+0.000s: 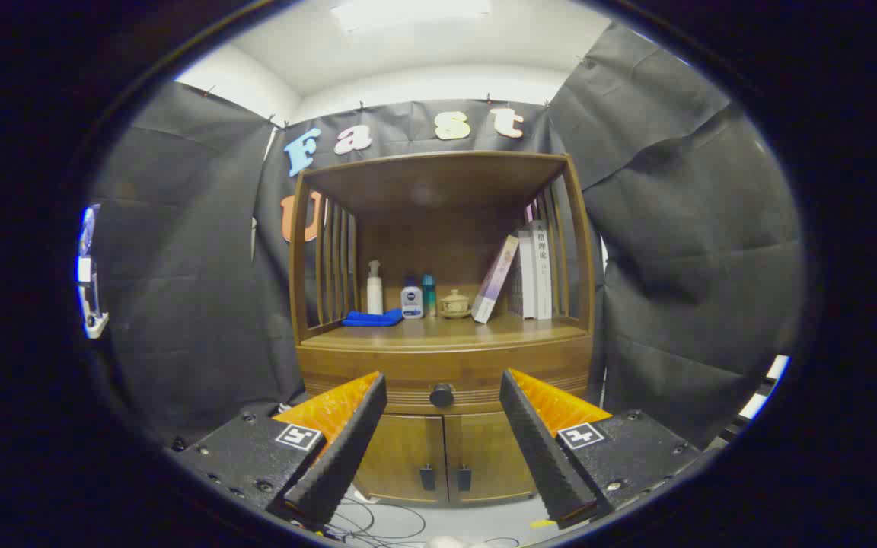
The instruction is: Pull open the drawer, take out the items inside it, and place them on the countertop above the cabinet.
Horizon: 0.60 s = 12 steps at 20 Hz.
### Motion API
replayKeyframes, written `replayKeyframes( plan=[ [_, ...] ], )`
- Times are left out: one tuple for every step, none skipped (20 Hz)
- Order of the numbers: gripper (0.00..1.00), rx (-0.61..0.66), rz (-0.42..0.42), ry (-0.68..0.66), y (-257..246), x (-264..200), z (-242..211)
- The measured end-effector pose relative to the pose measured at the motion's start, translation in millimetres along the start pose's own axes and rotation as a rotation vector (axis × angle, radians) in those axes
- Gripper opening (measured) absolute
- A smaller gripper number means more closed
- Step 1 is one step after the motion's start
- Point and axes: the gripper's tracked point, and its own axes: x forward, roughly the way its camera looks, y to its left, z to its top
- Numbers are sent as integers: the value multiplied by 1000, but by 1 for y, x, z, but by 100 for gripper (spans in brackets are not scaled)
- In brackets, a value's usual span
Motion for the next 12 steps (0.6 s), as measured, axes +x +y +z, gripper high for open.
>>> replayKeyframes(
  plan=[
    [98, 2, 1, 1, 1, 0, 0],
    [98, 4, 1, 4, 0, 0, -1],
    [98, 5, 0, 6, -1, 1, -2],
    [98, 4, -1, 9, 0, 3, -2],
    [98, 1, -3, 13, 0, 4, -2],
    [98, -2, -3, 16, 2, 4, -4],
    [98, -4, -4, 16, 2, 4, -3],
    [98, -5, -6, 19, 2, 4, -4],
    [98, -4, -8, 18, 3, 4, -3],
    [98, -3, -8, 18, 3, 4, -3],
    [98, -1, -6, 20, 4, 4, -2],
    [98, -1, -5, 20, 3, 4, -3]
  ],
)
